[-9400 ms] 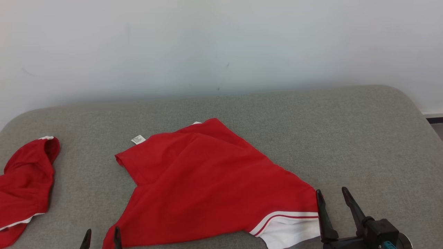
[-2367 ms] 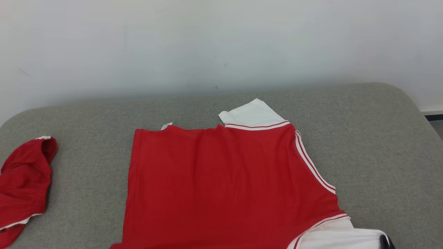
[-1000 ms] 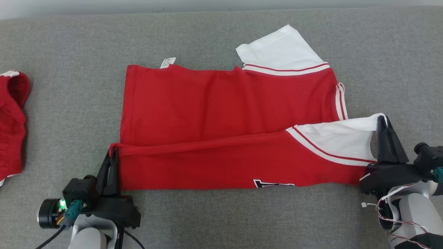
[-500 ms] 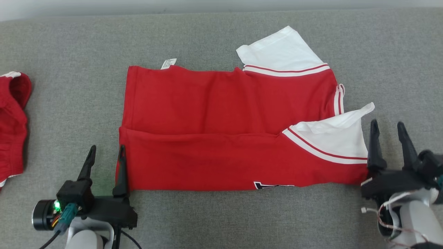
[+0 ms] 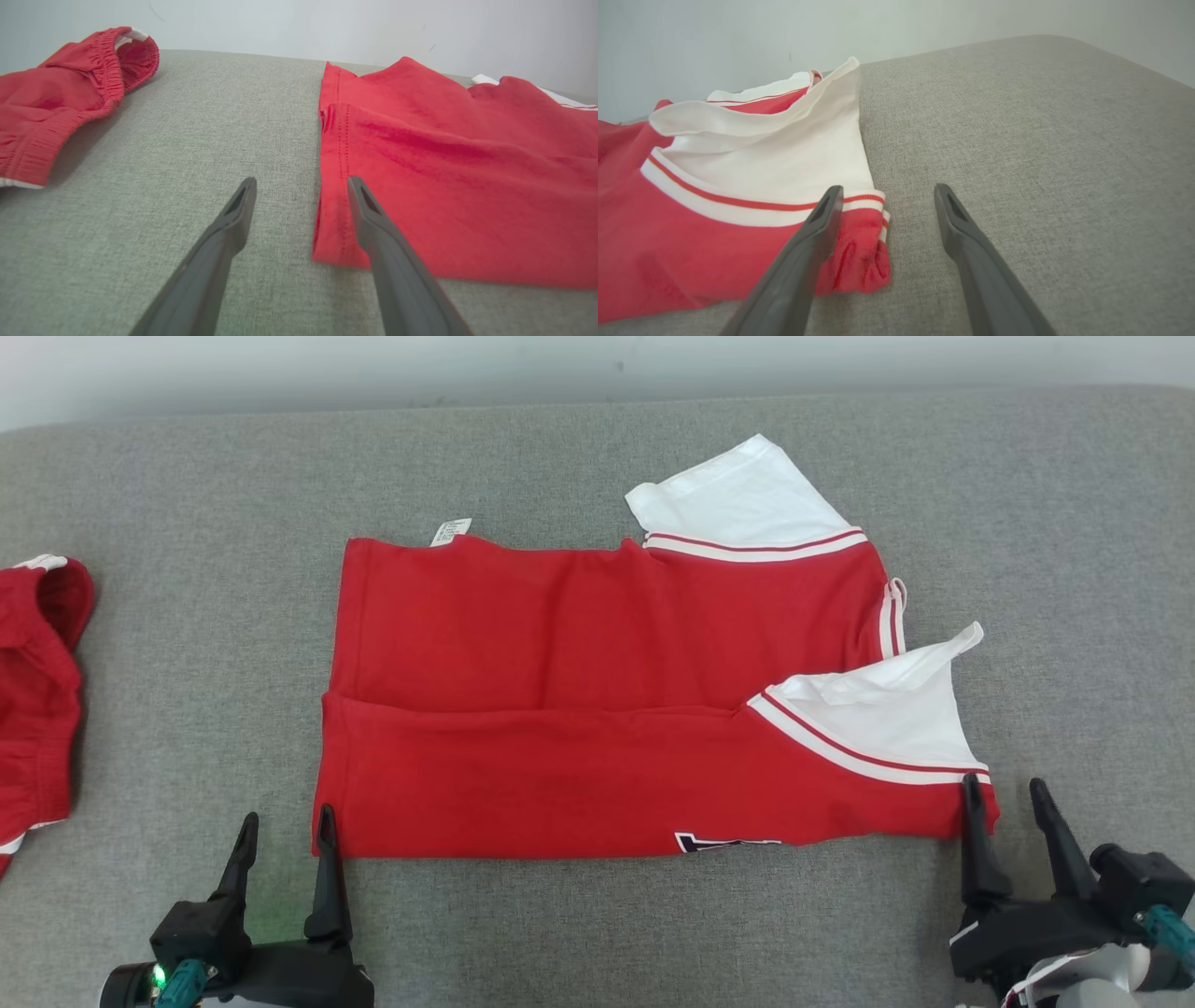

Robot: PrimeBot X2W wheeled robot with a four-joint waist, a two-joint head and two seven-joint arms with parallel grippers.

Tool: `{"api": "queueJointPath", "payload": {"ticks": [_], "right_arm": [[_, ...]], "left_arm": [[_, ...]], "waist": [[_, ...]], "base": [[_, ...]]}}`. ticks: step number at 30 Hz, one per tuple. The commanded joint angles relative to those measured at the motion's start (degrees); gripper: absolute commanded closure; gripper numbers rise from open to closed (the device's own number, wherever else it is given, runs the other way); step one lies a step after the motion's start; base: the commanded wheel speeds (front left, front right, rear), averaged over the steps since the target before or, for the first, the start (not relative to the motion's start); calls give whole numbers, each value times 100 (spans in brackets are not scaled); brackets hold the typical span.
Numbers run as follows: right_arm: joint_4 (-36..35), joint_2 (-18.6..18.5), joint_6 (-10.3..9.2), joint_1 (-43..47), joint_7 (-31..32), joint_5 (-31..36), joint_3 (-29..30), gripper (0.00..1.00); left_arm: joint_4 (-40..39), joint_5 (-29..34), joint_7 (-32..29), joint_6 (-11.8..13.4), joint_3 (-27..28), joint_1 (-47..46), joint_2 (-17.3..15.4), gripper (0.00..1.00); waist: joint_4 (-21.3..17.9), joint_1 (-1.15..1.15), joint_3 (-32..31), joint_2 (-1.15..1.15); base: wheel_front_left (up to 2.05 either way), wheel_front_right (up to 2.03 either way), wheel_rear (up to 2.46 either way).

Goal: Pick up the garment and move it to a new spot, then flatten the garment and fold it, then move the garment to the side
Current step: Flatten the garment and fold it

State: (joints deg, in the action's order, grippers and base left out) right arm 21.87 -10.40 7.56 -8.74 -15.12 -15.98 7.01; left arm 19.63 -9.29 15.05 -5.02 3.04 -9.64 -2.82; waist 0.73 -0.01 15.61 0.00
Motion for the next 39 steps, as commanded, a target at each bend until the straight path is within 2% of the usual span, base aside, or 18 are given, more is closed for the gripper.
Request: {"api": "queueJointPath", "payload": {"ticks": [1,6,7,8,9,12,13,14,24,34,35,36,37,39], "right_arm": [[54,1,-15,66,-3,-39,-27,0],[623,-2,-16,7,6,-39,-142,0],[778,-17,-16,-2,19,-25,-176,5],[931,-22,-16,-7,26,-19,-207,20],[1048,-24,-16,-22,36,-34,-246,40],[1236,-59,-16,-49,46,-94,-304,67],[1274,-72,-17,-49,47,-110,-316,86],[1301,-86,-21,-50,47,-127,-330,100],[821,-202,-21,-15,9,-118,-169,100],[507,-203,-16,-123,-2,-108,-287,100],[493,-199,-16,-135,-2,-104,-297,100],[474,-196,-16,-144,-2,-100,-305,100],[458,-191,-16,-151,-2,-97,-311,100],[431,-183,-16,-167,-2,-95,-297,100]], "left_arm": [[-10,-15,18,25,-6,31,-15,0],[28,-24,18,50,-42,-13,-16,0],[33,-20,18,49,-52,-28,-14,0],[49,-23,18,46,-61,-43,-15,0],[66,-28,18,39,-66,-59,-14,0],[106,-23,18,22,-68,-82,-15,0],[116,-20,18,15,-59,-82,-14,0],[131,-21,18,11,-52,-78,-14,0],[481,-246,18,-99,-145,-97,-13,0],[997,-602,14,-208,-339,-345,-11,0],[1040,-637,13,-209,-386,-355,-11,8],[1094,-636,11,-220,-431,-362,-8,63],[1134,-656,-2,-229,-478,-365,-6,99],[1204,-691,-2,-239,-519,-376,-3,100]], "waist": [[1,1,-13,0],[29,1,-31,0],[41,1,-33,0],[53,1,-34,0],[65,1,-36,0],[82,1,-45,0],[84,1,-48,0],[84,1,-51,0],[17,1,-89,0],[-102,1,29,0],[-110,1,35,0],[-116,1,37,0],[-121,1,37,0],[-118,1,29,0]], "base": [[0,0,0],[0,0,0],[0,0,0],[0,0,0],[0,0,0],[0,0,0],[0,0,0],[0,0,0],[0,0,0],[0,0,0],[0,0,0],[0,0,0],[0,0,0],[0,0,0]]}}
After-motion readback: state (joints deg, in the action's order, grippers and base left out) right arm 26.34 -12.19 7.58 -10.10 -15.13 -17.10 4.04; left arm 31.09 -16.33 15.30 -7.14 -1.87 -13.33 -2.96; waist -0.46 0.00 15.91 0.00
